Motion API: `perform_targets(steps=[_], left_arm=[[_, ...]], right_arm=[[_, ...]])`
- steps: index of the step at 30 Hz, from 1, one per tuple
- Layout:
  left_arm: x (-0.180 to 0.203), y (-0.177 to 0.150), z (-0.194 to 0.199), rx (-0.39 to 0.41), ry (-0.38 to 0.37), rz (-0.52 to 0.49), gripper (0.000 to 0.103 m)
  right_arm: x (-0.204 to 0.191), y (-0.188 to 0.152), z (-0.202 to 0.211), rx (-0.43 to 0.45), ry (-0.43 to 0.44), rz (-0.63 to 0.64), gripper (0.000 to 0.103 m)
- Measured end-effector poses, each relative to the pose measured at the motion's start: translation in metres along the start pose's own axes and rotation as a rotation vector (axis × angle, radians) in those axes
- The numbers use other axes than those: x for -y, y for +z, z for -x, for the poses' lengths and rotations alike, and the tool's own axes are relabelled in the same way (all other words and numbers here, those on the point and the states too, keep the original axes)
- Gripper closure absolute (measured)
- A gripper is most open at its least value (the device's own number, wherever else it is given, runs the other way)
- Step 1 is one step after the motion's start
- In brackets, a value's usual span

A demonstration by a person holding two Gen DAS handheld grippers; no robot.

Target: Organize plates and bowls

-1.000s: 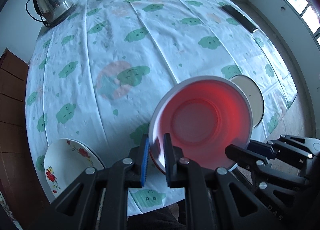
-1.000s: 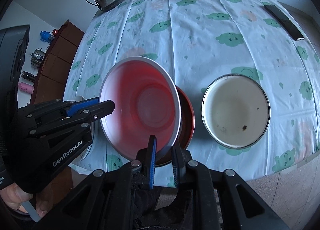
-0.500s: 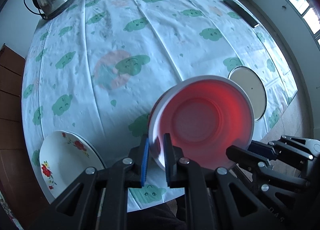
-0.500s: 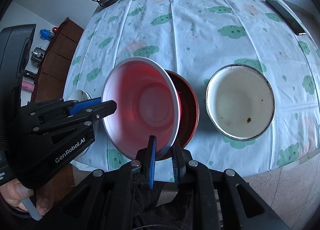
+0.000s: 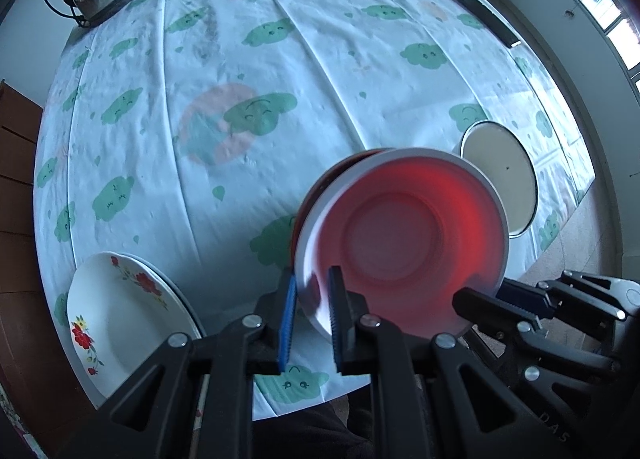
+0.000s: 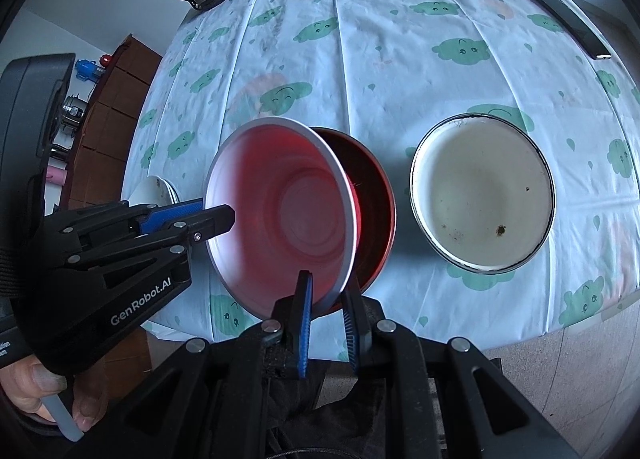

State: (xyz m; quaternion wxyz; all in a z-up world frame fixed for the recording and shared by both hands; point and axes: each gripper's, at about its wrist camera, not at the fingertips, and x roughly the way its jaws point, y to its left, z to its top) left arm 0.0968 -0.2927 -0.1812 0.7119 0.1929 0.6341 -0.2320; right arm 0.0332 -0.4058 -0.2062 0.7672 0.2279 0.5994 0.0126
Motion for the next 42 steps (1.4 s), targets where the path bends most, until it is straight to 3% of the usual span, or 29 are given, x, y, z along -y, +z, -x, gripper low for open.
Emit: perform_targets(steps=[18, 21, 42], left_arm=[[-0.001, 0.006, -0.006, -0.010, -0.014, 0.003, 0.091], [0.000, 0.007, -0.006, -0.011, -0.020, 0.000, 0.086], [0.006, 0.014, -0.009, -0.003, 0.001, -0.011, 0.083]], right_arm=[[0.002, 0.001, -0.006, -0.004, -0.009, -0.023, 0.085], [0.002, 0.000, -0.005, -0.003, -0.007, -0.026, 0.085], [0.006, 0.003, -0.008, -0.011, 0.015, -0.037, 0.085]])
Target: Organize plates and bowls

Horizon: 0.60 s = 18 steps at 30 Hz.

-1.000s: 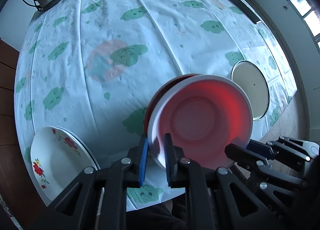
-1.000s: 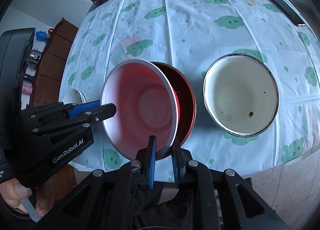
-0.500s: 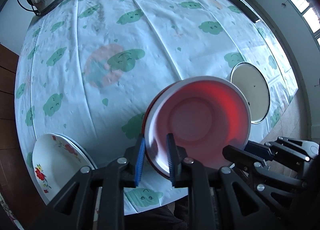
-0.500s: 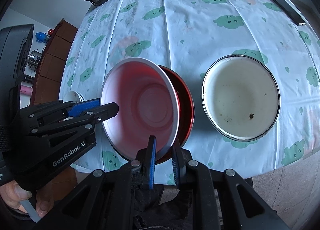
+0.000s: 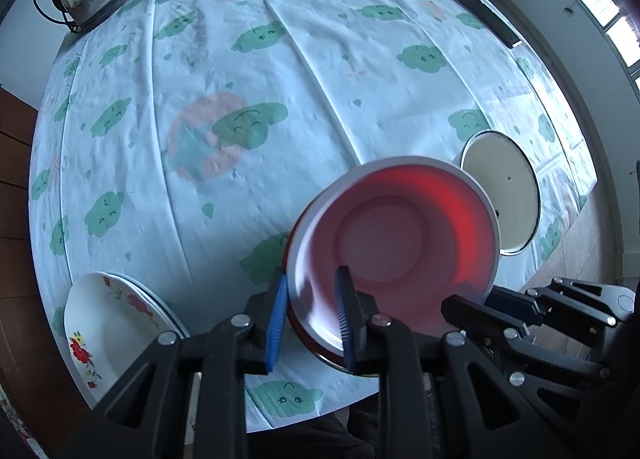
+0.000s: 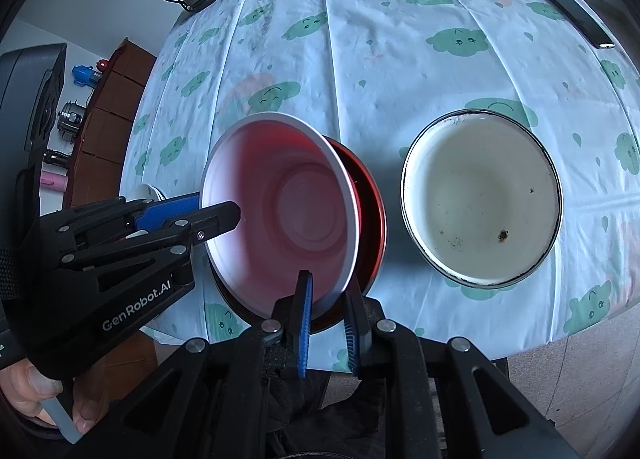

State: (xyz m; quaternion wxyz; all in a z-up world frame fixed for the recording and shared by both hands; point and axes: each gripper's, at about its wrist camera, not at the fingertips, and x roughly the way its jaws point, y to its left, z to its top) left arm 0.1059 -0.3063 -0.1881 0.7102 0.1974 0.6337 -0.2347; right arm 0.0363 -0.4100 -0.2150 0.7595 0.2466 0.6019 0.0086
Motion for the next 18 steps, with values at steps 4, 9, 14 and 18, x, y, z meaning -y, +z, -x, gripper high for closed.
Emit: perform_targets(steps=[4, 9, 14, 18], left_arm=[[0.000, 0.002, 0.000, 0.000, 0.002, 0.000, 0.081], [0.003, 0.004, -0.002, -0.006, -0.017, -0.004, 0.064], [0.004, 0.008, -0.001, 0.004, -0.020, 0.003, 0.061], [-0.003, 0.011, -0.001, 0.012, -0.025, 0.036, 0.061]], right_arm=[[0.002, 0.000, -0.001, -0.007, 0.012, -0.007, 0.085], [0.003, 0.002, -0.001, -0.015, 0.033, -0.010, 0.085], [0.005, 0.003, 0.000, -0.015, 0.031, -0.012, 0.084], [0.007, 0.003, 0.009, 0.011, 0.013, -0.008, 0.074]])
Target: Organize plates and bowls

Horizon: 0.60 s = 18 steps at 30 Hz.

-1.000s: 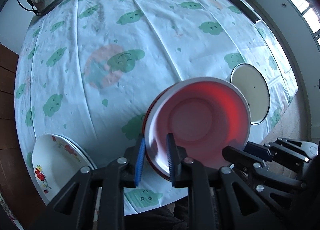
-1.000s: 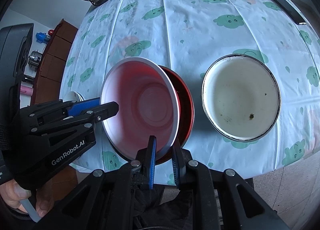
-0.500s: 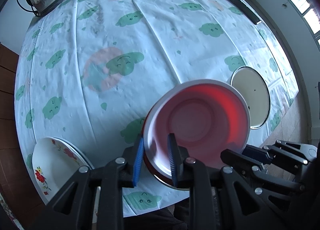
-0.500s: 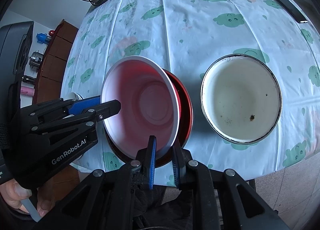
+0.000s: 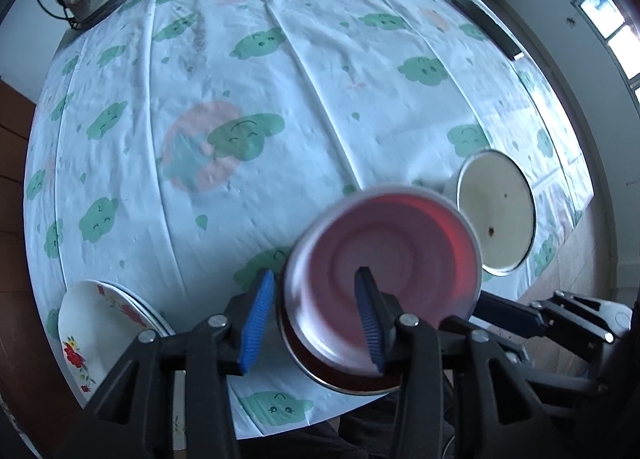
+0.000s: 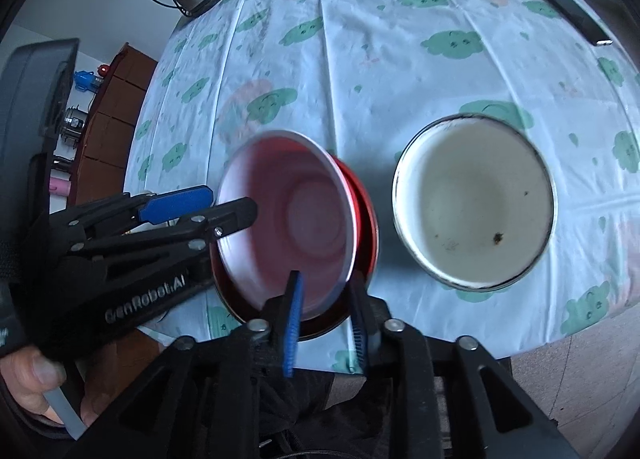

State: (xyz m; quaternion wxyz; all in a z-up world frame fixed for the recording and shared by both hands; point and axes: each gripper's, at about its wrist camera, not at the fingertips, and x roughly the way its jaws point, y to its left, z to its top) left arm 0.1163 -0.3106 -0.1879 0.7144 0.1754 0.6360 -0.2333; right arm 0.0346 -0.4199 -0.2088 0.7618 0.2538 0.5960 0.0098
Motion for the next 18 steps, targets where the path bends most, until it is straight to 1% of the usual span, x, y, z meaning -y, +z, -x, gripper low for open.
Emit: perform_targets(steps=[1, 2, 4, 10, 13, 18], left_arm=[[-0.002, 0.001, 0.000, 0.001, -0.001, 0.008, 0.061], [-0.003, 0.002, 0.000, 0.002, 0.000, 0.016, 0.061], [-0.004, 0.002, -0.001, 0.001, 0.001, 0.023, 0.061], [-0.001, 0.002, -0.003, 0.000, 0.017, 0.015, 0.060], [-0.003, 0.001, -0.003, 0.001, 0.030, 0.026, 0.058], [-0.017, -0.002, -0.002, 0.003, 0.045, 0.084, 0.056]], right_arm=[[0.001, 0.000, 0.001, 0.003, 0.002, -0.002, 0.069], [0.002, 0.000, 0.004, 0.009, -0.004, -0.007, 0.060], [0.005, 0.000, 0.007, 0.024, -0.016, -0.008, 0.050], [0.012, -0.001, 0.012, 0.045, 0.008, -0.029, 0.050], [0.010, 0.000, 0.018, 0.097, -0.010, -0.020, 0.050], [0.007, 0.009, 0.020, 0.171, 0.009, -0.017, 0.050]])
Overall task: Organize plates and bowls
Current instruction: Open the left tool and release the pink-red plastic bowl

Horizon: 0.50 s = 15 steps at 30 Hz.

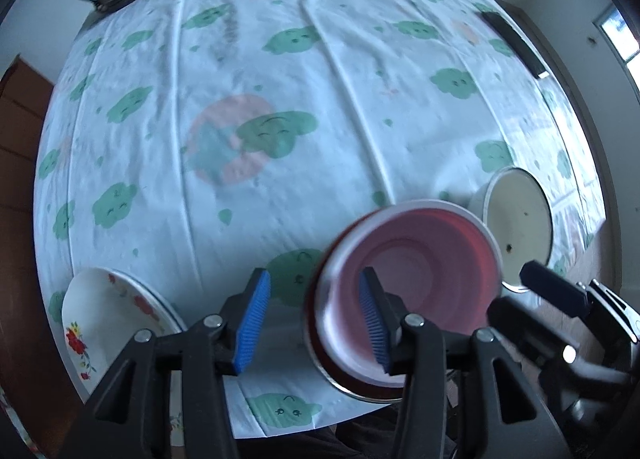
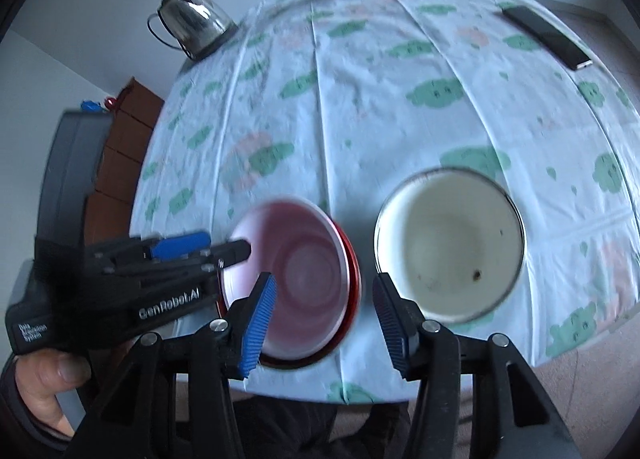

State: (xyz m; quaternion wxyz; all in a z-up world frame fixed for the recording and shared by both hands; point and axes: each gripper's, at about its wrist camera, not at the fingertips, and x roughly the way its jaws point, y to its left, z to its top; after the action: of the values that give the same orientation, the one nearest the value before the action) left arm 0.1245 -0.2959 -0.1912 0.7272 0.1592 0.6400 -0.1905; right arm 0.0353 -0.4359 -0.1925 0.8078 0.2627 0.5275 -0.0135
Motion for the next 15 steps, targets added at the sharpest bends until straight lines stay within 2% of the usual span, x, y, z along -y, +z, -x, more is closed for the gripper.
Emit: perform_targets(steps=[5, 9, 15], left_arm=[[-0.015, -0.002, 0.002, 0.003, 0.008, 0.049, 0.055], [-0.025, -0.002, 0.003, 0.010, 0.016, 0.086, 0.045], [-0.030, -0.001, 0.003, 0.006, 0.014, 0.102, 0.045]], right_arm=[[-0.005, 0.006, -0.016, -0.010, 0.010, 0.012, 0.050], [-0.014, 0.005, -0.026, -0.034, 0.027, 0.046, 0.050], [-0.018, -0.002, -0.032, -0.080, 0.007, 0.090, 0.050]])
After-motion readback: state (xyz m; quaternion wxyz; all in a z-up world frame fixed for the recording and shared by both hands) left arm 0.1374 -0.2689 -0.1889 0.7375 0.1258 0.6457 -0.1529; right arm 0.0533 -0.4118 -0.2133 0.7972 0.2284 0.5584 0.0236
